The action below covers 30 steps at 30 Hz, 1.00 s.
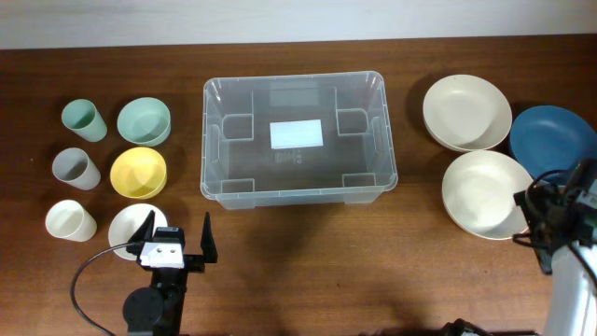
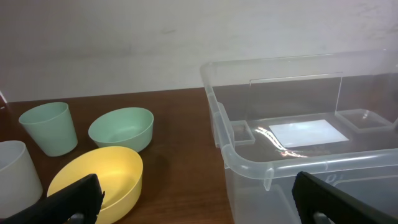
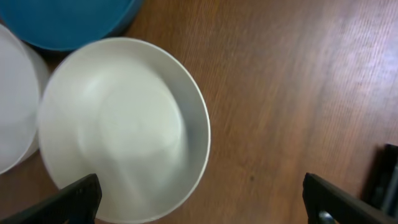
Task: Pack container
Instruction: 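Move the right gripper to the rim of the front cream bowl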
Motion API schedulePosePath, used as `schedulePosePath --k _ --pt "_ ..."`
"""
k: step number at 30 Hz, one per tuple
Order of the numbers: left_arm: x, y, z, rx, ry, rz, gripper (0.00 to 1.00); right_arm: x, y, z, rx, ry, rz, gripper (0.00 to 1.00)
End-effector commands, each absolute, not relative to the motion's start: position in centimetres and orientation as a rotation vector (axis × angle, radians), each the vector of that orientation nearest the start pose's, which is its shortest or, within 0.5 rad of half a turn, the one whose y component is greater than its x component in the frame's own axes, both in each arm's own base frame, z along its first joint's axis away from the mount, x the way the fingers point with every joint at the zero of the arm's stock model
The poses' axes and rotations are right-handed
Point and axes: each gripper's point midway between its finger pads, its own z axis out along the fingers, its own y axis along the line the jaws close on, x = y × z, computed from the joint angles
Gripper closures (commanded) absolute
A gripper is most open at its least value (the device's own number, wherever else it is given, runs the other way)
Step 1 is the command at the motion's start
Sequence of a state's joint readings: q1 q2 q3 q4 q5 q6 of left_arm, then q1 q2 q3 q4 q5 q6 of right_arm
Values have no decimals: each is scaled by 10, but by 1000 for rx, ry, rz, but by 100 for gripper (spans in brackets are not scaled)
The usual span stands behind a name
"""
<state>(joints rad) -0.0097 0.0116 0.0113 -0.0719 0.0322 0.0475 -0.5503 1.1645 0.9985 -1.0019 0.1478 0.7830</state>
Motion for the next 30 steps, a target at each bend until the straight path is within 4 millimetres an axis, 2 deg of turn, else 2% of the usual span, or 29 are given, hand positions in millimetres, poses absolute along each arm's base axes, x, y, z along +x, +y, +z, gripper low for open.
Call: schedulePosePath --k 1,8,14,23,28,30 --pt "246 -6 157 60 1646 5 1 217 -155 114 1782 2187 -87 1" --pt "246 -6 157 60 1646 5 1 228 -159 64 1859 2306 -91 1" --pt "246 -6 157 60 1646 5 1 227 -159 33 1914 2379 -109 3" --pt "246 -6 157 60 1646 5 0 232 -161 18 1924 2390 -114 0" --pt "246 -6 157 60 1646 5 1 233 -162 12 1924 2390 -113 16" --pt "246 -6 157 60 1646 5 1 233 -162 9 1927 2395 -115 16"
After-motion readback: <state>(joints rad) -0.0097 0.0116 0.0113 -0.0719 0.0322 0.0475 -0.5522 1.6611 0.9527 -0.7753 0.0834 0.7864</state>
